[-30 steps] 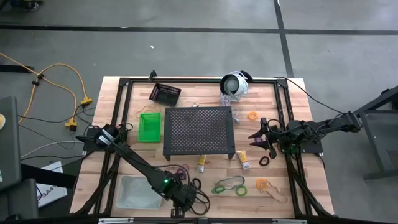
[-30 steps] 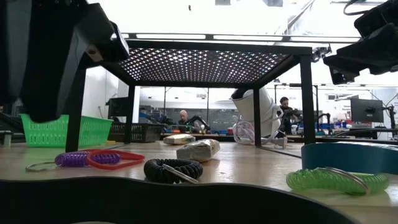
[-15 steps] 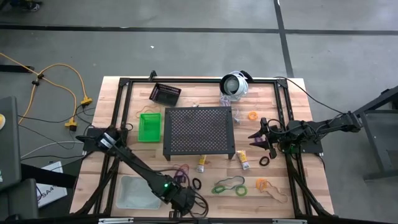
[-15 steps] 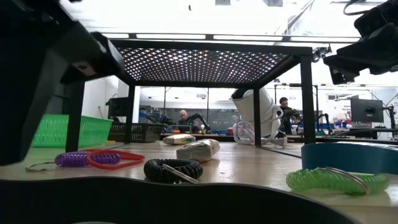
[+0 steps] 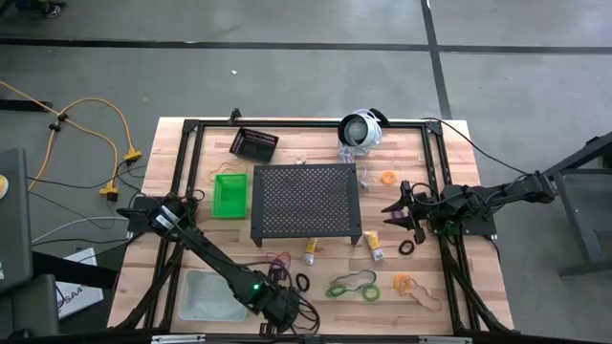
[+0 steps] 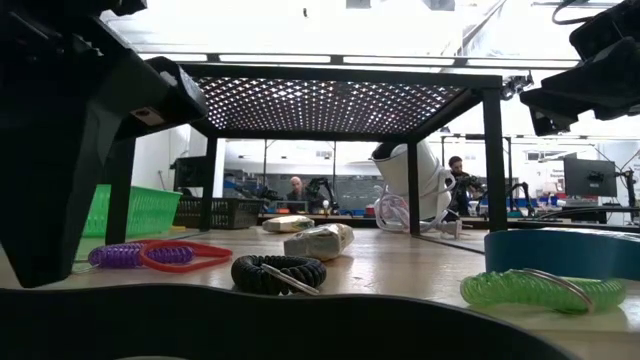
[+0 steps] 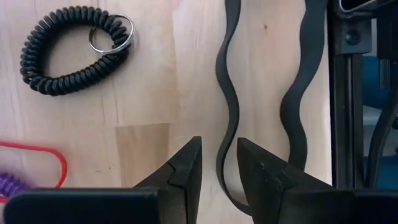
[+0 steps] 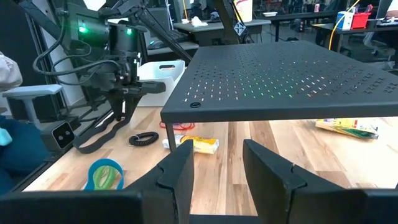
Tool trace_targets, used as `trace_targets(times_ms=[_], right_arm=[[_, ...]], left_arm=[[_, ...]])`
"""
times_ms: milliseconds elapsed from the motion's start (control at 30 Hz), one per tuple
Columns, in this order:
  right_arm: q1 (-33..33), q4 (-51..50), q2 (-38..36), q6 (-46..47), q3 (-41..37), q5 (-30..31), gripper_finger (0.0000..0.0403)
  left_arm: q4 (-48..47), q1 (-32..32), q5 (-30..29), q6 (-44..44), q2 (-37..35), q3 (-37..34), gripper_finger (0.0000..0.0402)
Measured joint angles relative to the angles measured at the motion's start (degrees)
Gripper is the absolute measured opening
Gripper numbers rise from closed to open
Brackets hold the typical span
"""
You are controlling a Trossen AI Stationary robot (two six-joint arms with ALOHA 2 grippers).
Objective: Pick & Place Office Desk Supplies
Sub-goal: Put the black rubber band into the white bin
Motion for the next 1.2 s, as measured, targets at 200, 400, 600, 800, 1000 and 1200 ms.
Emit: trace_targets(times_ms=[200, 400, 600, 800, 1000, 1200], right_arm=[[0.00, 0.00, 0.00, 0.01, 0.00, 0.00, 0.0126], [0.00, 0.00, 0.00, 0.01, -0.02, 0.00, 0.0126], [0.00, 0.00, 0.02, 0.00, -0.01, -0.01, 0.0126], [0.00, 0.00, 0.02, 0.01, 0.00, -0.02, 0.0126], [0.00, 0.00, 0.02, 0.00, 0.00, -0.02, 0.0126], [0.00, 0.00, 0.02, 0.00, 0.00, -0.02, 0.0126]], left_arm=[[-0.03, -0.53, 0.11, 0.00, 0.00, -0.02, 0.0097], [-0.19, -1.17, 0.15, 0.00, 0.28, 0.00, 0.0097], [-0.11, -1.10, 0.59, -0.06, 0.98, -0.09, 0.0097], [-0.18, -1.10, 0.61, -0.17, 1.03, -0.09, 0.0094], [-0.16, -1.08, 0.61, 0.00, 1.03, -0.09, 0.0073], [-0.18, -1.05, 0.61, 0.01, 1.03, -0.09, 0.0026]])
